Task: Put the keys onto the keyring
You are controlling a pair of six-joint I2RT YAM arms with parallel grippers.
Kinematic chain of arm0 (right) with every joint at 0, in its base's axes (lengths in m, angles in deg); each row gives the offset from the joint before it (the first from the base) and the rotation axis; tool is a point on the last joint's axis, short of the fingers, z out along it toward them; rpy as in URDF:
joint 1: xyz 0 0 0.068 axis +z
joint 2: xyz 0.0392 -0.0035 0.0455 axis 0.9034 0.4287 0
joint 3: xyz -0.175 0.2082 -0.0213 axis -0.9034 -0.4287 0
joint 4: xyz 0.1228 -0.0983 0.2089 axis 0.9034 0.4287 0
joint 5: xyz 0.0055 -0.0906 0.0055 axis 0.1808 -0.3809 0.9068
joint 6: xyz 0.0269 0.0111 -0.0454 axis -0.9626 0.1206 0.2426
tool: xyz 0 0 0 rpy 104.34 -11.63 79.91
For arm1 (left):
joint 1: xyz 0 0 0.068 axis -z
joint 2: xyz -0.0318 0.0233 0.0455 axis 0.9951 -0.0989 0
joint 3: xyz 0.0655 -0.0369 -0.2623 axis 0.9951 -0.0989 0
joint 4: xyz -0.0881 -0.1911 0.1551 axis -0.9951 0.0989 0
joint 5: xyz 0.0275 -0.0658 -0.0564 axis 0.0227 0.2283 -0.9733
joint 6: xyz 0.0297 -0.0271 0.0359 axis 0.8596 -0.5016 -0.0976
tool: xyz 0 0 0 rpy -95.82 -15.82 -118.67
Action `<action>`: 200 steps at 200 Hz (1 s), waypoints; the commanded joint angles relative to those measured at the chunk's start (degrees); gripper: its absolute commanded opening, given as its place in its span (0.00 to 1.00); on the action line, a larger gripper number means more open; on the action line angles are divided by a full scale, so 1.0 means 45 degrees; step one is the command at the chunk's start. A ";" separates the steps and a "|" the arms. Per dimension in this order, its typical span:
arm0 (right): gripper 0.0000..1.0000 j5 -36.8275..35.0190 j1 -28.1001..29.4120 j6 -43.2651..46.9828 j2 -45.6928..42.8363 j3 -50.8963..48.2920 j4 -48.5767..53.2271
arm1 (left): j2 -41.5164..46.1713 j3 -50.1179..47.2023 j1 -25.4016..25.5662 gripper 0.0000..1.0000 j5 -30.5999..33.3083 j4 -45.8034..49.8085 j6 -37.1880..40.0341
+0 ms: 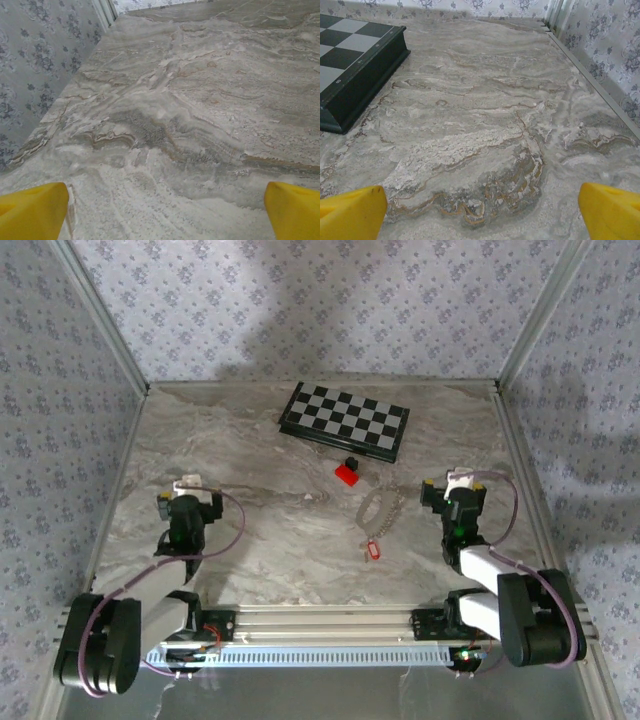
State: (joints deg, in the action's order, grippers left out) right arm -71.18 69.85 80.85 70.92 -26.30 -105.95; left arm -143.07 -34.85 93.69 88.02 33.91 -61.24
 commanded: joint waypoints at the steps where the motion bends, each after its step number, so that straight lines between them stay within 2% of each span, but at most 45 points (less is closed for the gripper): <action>1: 0.99 -0.0208 -0.0011 0.0395 0.0435 0.0445 -0.0966 | -0.0680 0.0750 -0.0088 1.00 -0.0293 -0.1013 0.0020; 51: 1.00 -0.0111 -0.0045 0.0540 0.1347 0.0707 -0.1752 | -0.2235 0.1510 -0.0099 1.00 -0.0531 -0.1625 0.0091; 81: 1.00 0.0468 -0.0087 0.0968 0.2003 0.1007 -0.2017 | -0.3143 0.2013 -0.0104 1.00 -0.0643 -0.1940 0.0126; 126: 1.00 0.0713 -0.0420 0.0724 0.4057 0.1062 -0.4033 | -0.3887 0.2309 -0.0116 1.00 -0.0701 -0.2462 0.0408; 200: 1.00 0.1321 -0.0535 0.0947 0.4814 0.1489 -0.3896 | -0.5307 0.2524 -0.0206 1.00 -0.0887 -0.3823 0.0745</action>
State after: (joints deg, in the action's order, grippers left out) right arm -66.06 67.84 83.82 91.00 -21.06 -121.16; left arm -165.78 -25.06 93.03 84.90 21.21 -58.84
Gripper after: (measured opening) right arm 0.996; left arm 0.997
